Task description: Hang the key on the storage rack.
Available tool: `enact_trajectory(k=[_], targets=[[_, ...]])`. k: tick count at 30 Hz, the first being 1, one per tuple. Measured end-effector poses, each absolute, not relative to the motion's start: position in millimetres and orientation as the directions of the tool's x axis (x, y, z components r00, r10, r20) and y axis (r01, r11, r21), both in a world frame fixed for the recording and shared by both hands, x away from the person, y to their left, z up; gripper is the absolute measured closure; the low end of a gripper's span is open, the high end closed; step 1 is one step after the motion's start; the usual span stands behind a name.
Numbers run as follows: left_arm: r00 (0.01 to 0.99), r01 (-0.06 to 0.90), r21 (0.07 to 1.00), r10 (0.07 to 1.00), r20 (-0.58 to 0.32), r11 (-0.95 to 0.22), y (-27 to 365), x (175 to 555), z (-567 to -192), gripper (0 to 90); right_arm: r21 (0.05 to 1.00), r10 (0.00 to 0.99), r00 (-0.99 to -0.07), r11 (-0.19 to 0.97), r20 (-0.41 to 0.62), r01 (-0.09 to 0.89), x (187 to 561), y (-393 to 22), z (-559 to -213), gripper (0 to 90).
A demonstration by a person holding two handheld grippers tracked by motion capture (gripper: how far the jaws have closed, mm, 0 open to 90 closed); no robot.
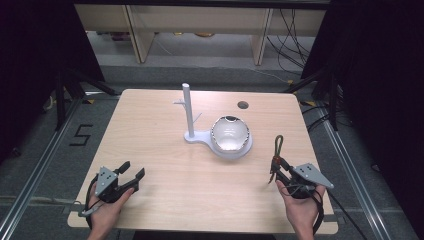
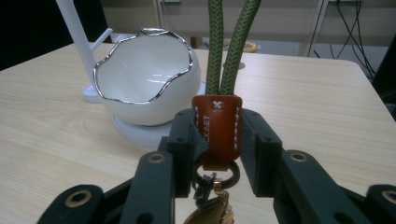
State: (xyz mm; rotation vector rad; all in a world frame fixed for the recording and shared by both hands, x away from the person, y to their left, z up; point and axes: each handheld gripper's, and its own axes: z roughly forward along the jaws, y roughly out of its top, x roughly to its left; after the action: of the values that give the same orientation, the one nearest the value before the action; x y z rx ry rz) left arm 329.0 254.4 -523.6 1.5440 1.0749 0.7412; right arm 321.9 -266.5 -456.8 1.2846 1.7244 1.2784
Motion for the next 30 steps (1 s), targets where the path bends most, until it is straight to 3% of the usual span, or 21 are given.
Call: enact_trajectory(k=[30], targets=[[0.399, 0.254, 0.967, 0.913, -0.081, -0.025, 255, 329, -524, 35.0, 0.954, 0.911, -0.408, 0.066, 0.063, 0.294, 319, -232, -446, 68.2]])
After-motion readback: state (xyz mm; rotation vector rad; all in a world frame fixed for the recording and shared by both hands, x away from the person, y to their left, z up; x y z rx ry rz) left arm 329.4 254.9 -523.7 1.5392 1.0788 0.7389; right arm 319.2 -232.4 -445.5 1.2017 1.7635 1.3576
